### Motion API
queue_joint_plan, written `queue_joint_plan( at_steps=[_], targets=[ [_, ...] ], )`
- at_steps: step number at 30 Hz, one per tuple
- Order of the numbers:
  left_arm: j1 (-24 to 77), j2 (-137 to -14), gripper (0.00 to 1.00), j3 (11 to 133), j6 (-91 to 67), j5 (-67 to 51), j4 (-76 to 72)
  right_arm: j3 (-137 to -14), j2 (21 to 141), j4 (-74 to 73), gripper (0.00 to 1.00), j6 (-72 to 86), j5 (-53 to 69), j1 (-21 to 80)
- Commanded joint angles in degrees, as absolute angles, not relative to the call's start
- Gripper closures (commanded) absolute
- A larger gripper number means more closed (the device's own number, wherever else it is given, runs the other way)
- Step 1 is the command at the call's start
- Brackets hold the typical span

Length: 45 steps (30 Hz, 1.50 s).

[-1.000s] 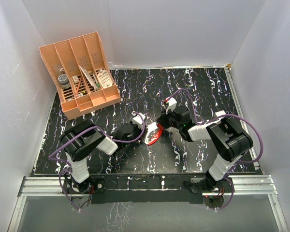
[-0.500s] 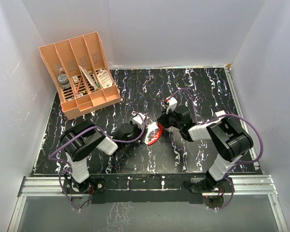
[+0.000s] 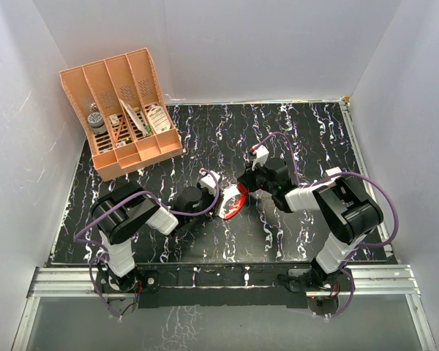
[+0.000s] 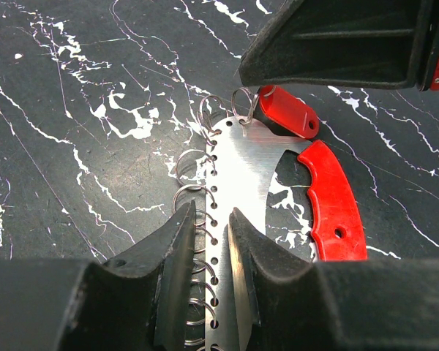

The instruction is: Put the keys on the keyring

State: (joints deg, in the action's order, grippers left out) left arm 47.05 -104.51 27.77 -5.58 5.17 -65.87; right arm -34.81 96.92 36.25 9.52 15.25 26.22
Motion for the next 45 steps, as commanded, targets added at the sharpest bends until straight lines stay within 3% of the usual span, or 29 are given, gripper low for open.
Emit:
queue_joint_plan(
  at_steps=[1, 45],
  targets=[
    [47.06, -105.02, 0.76, 28.3, -5.46, 5.27, -64.49, -37.05, 97.36, 39.86, 1.0, 9.84, 16.3, 26.02],
    [47.11, -104.79, 0.76, 28.34, -5.28, 5.19, -64.34, -38.11, 98.61, 39.99, 1.0, 10.2, 17.32, 26.02]
  ],
)
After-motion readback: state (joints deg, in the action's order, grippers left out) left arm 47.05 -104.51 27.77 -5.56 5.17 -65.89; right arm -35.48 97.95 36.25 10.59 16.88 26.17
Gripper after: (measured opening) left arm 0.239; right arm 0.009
